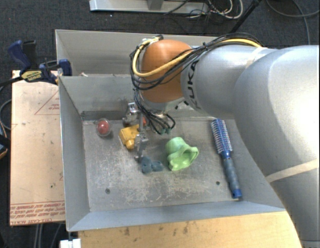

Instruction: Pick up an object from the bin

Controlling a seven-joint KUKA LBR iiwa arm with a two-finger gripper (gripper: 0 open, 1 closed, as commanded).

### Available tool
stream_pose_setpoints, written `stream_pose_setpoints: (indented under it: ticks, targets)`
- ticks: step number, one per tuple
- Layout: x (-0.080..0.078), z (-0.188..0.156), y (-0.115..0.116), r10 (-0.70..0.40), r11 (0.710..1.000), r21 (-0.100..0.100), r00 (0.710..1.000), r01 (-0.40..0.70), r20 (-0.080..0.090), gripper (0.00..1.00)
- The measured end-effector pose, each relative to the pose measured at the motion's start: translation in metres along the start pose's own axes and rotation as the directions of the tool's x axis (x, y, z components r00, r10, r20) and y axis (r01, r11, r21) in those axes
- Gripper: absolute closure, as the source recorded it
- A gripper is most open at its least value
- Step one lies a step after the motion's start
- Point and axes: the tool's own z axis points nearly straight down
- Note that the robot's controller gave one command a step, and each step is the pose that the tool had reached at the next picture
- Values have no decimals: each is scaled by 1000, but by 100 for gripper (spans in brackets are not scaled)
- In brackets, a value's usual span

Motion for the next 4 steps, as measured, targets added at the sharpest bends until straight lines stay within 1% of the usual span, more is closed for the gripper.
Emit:
stream_pose_setpoints:
  ticks: [4]
  targets:
    - [-4, -4, 1, 7, 1000, 2, 1000, -7, -1, 0]
